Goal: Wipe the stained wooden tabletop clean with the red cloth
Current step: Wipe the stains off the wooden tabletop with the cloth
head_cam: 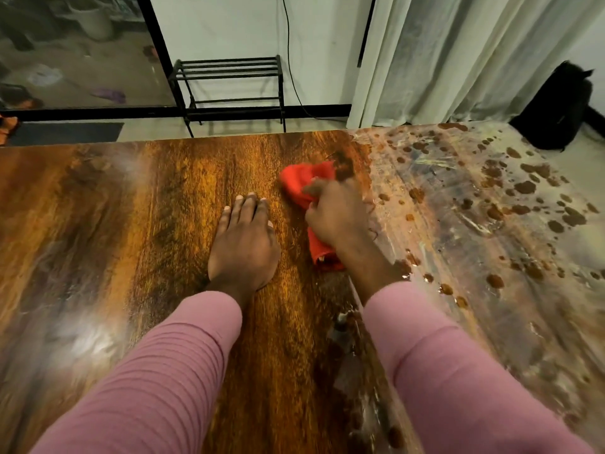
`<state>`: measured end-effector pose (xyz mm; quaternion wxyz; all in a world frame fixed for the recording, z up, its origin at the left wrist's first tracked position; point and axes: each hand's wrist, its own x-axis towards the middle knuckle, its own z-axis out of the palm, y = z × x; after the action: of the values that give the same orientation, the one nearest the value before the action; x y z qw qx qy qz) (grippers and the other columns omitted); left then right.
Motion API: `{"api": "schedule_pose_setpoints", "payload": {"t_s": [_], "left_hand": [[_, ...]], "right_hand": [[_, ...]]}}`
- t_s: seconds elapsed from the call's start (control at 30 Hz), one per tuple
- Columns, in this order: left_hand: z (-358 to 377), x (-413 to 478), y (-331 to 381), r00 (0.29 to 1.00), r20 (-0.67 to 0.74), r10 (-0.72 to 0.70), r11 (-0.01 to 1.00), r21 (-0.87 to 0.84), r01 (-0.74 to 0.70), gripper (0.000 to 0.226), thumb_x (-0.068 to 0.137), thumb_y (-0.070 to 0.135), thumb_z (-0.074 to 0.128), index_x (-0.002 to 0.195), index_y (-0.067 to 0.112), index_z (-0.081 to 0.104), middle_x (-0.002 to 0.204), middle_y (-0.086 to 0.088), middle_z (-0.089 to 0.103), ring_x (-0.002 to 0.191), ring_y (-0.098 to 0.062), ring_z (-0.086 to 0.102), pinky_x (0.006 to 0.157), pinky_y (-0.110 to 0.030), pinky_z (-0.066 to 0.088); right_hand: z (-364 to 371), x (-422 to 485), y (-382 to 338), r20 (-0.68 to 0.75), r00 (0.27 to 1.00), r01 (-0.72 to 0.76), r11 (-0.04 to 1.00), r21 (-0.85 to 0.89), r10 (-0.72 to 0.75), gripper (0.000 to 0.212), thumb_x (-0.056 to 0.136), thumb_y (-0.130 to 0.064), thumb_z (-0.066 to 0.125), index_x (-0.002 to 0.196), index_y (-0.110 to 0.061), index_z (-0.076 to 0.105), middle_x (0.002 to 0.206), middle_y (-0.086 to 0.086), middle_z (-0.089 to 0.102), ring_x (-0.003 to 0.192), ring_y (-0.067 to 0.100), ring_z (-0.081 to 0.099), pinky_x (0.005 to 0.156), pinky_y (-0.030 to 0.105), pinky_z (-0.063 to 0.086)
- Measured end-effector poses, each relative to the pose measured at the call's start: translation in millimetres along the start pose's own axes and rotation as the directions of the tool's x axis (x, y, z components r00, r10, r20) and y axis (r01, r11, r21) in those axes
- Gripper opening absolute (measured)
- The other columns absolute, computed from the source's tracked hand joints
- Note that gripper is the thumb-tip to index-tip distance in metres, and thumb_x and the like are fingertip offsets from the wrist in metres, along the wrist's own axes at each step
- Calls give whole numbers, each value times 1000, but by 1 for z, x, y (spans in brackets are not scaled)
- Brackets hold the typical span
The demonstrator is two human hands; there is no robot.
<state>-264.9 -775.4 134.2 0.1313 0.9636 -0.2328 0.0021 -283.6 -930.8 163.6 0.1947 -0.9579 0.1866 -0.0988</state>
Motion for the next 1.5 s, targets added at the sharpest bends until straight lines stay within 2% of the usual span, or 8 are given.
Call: {"api": "schedule_pose_setpoints", "payload": {"t_s": [0.1,0.33,0.57,0.77,1.0,1.2,1.4,1.5], "left_hand": [[-2,0,2,1000,8,-1,1000,0,1,54,103,29,26,153,11,23,163,-8,16,152,-23,6,124,-39,4],[-3,0,0,1000,23,7,1000,9,-7,56,103,30,23,154,10,20,163,-9,14,152,-25,7,124,-41,5],[-6,-1,3,999,40,6,1000,16,-6,58,101,28,30,155,9,19,163,-11,14,151,-26,7,123,-41,5],[-4,-2,1,999,31,21,1000,6,-21,55,103,28,26,154,8,22,163,-12,16,151,-27,8,123,-43,7],[-3,0,3,1000,11,9,1000,-4,-9,54,102,26,29,153,8,26,162,-12,20,151,-27,10,123,-43,8],[-2,0,2,1000,-18,17,1000,-20,-17,54,101,26,30,151,6,30,160,-14,25,150,-29,14,123,-45,10],[-14,-16,16,996,-89,6,998,57,-1,54,98,24,33,148,5,35,155,-15,35,148,-30,22,122,-48,9],[-21,-50,20,993,-90,-72,997,3,73,52,98,22,36,147,6,37,154,-16,36,147,-31,23,122,-49,10]], "right_hand": [[-13,-17,15,173,956,187,947,261,-236,44,83,-7,57,121,-26,63,134,-8,55,116,17,49,98,31,38],[-17,-25,29,-217,934,-293,956,-11,283,35,76,-19,62,111,-23,67,104,5,67,107,27,49,85,35,46],[-14,-64,23,171,964,184,977,112,-202,44,82,-13,56,122,-29,63,136,-15,51,116,17,48,96,37,39],[-20,-66,31,-213,934,-293,956,7,287,44,75,-14,63,118,-23,65,128,-7,60,109,23,45,90,35,44],[-14,-98,21,72,989,123,986,111,-131,43,80,-11,57,118,-28,66,134,-13,55,101,14,41,85,29,42],[-23,-97,28,-218,926,-312,950,23,310,46,70,-10,60,113,-23,68,127,-7,61,105,24,46,86,35,46],[-24,-141,23,110,983,141,989,45,-145,47,80,-11,57,122,-33,62,137,-18,51,95,10,34,70,27,36],[-34,-142,38,-33,989,-146,988,-52,144,47,76,-12,59,119,-31,64,133,-13,55,106,19,41,81,32,44]]}}
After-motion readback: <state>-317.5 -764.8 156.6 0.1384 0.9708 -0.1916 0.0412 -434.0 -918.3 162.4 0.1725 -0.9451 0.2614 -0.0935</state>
